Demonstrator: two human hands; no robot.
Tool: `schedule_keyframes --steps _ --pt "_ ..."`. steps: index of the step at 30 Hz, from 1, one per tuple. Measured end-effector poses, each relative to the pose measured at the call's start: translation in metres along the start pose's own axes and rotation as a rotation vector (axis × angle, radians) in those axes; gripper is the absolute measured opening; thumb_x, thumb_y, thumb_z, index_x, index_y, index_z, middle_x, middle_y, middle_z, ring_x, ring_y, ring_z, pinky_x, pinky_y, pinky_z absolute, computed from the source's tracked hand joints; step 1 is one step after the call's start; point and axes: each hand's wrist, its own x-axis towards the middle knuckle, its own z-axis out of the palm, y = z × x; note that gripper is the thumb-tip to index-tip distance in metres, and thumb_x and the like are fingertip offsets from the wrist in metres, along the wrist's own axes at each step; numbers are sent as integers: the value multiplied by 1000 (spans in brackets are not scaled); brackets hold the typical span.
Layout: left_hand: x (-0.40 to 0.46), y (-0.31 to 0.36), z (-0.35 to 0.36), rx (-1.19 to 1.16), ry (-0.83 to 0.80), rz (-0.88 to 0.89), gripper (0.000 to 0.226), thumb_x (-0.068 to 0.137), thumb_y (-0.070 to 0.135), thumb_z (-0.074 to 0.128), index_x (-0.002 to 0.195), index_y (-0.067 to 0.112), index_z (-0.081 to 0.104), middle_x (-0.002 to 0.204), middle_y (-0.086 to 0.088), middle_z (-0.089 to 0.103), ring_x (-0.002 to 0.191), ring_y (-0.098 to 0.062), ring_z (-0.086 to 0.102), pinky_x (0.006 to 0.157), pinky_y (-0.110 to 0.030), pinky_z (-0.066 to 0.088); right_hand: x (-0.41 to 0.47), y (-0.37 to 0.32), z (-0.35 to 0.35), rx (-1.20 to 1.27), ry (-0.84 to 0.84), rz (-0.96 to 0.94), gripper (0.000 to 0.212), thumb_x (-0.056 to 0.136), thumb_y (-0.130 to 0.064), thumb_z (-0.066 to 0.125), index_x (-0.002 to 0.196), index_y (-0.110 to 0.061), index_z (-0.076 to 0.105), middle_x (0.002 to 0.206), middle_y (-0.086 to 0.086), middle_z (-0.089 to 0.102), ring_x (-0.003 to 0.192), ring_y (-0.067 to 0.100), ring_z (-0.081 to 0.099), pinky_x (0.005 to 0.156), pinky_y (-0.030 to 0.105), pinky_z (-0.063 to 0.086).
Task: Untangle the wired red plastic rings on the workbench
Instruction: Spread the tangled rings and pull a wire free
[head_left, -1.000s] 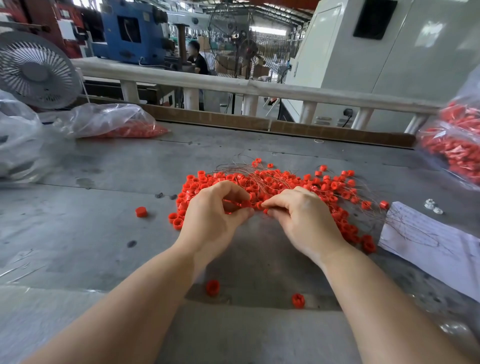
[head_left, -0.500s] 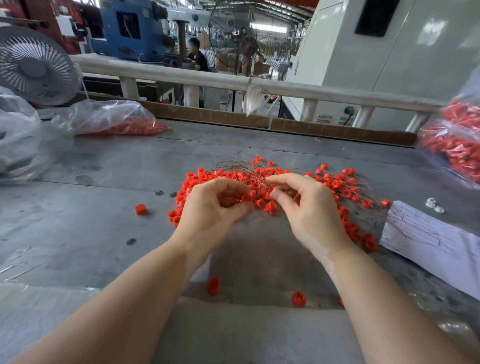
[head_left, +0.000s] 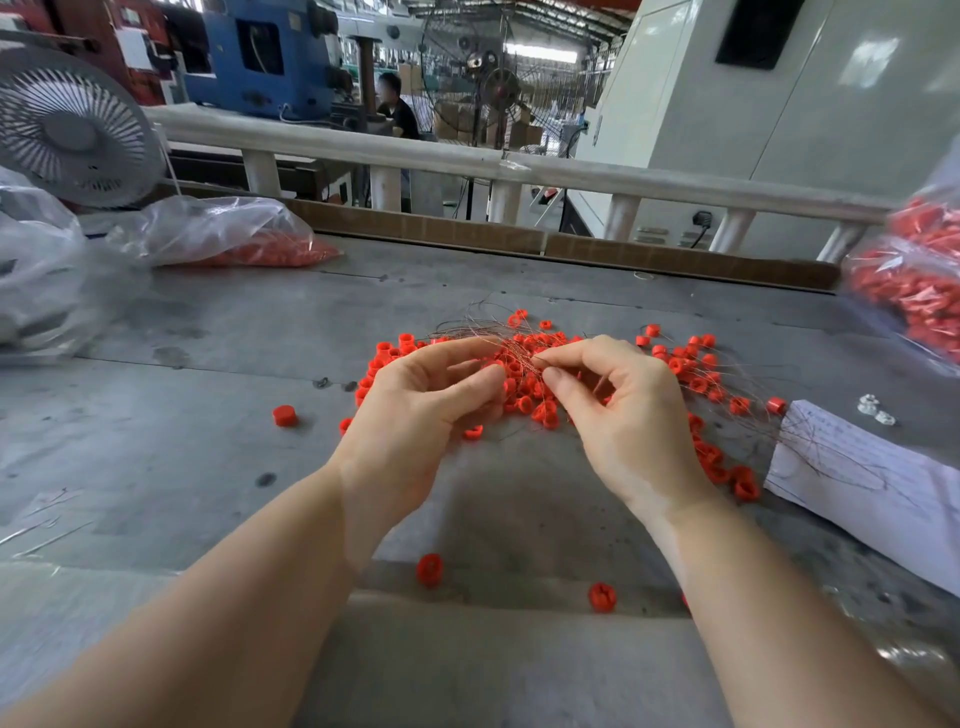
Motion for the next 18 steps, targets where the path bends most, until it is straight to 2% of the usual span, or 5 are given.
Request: schedule_keyframes --steps 2,5,10,12,18 --pt "0 2 0 -106 -23 -28 24 66 10 64 89 10 68 68 2 67 56 -6 61 59 -15 53 -1 1 1 -40 -10 -49 12 81 -2 68 87 -11 74 78 -10 64 74 -4 52 81 19 41" --pt "0 3 -1 -160 -44 -37 22 65 11 62 86 9 69 69 -1 67 56 -6 60 58 -16 53 -2 2 2 -79 -24 -103 11 80 -2 69 86 -9 74 79 0 69 76 3 52 80 22 40" --pt "0 4 0 -174 -38 -45 15 68 12 61 79 9 71 68 -2 66 56 -6 61 57 -16 53 -2 4 2 -132 -53 -122 10 79 0 70 85 -7 74 79 4 69 77 21 57 77 23 40" --pt "1 4 0 -196 -29 -45 13 73 12 59 73 10 72 67 -2 66 56 -7 61 57 -16 53 -2 4 2 -143 -69 -125 10 79 0 69 85 -6 75 79 4 69 78 23 57 77 25 41" --pt "1 5 0 -273 -24 -44 26 86 4 53 69 9 72 64 -3 64 60 -6 64 59 -16 54 -3 4 2 -143 -94 -122 11 82 1 67 87 -6 73 82 2 68 81 20 56 78 25 42"
